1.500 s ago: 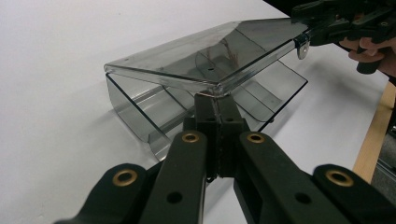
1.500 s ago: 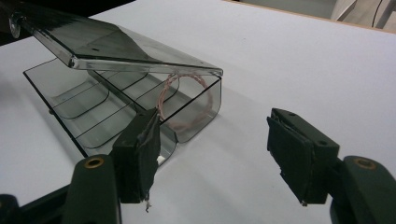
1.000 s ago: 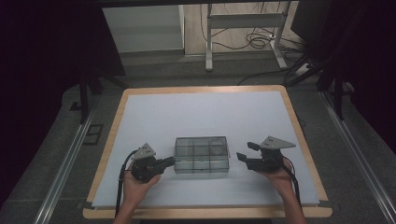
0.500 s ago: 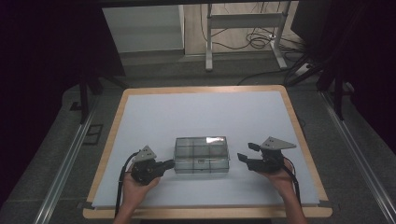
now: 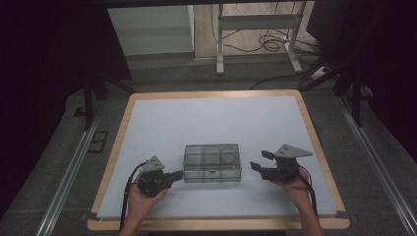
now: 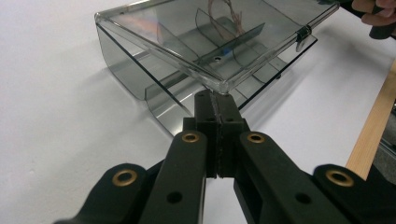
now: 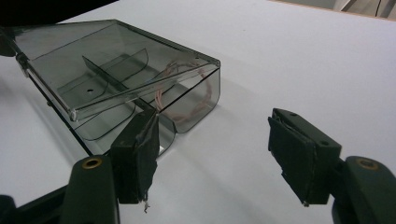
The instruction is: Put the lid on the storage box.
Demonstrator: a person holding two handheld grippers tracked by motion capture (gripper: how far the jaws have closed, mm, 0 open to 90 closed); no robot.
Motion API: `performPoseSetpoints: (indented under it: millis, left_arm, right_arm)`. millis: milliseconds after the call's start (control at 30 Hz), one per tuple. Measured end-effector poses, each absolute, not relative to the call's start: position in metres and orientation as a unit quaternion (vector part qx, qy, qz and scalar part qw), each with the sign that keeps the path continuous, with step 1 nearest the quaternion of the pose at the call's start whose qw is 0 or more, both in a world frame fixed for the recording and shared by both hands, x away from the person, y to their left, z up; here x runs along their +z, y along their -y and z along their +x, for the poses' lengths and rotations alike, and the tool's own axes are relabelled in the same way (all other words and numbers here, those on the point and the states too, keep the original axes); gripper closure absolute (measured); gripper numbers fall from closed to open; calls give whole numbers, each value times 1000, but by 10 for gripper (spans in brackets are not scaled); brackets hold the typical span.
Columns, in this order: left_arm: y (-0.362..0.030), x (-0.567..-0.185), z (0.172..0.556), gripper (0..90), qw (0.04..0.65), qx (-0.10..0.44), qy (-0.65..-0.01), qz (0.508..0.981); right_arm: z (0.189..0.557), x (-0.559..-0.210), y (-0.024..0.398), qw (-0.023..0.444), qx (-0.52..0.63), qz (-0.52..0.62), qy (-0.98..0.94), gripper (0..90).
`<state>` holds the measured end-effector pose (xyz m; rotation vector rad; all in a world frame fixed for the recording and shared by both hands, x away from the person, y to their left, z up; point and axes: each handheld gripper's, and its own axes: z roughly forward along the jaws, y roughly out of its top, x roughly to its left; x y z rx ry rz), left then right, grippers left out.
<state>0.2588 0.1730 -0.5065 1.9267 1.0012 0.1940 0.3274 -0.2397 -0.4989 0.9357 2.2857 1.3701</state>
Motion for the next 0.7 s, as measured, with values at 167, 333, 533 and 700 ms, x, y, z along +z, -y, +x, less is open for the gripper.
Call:
performPoseSetpoints:
  millis: [167,333,533,700]
  left_arm:
    - [-173,-508,259,900,458,75,-408,786]
    - [-172,-510,260,900,452,72,-409,790]
    - [-170,-513,259,900,445,72,-410,793]
    - [-170,-515,260,900,441,70,-411,795]
  right_arm:
    - [328,-499,241,158,476,328,-800,331]
    - [328,-500,241,159,475,329,-800,330]
    - [328,-501,242,158,476,332,-799,330]
    - [328,-501,243,157,477,332,-799,330]
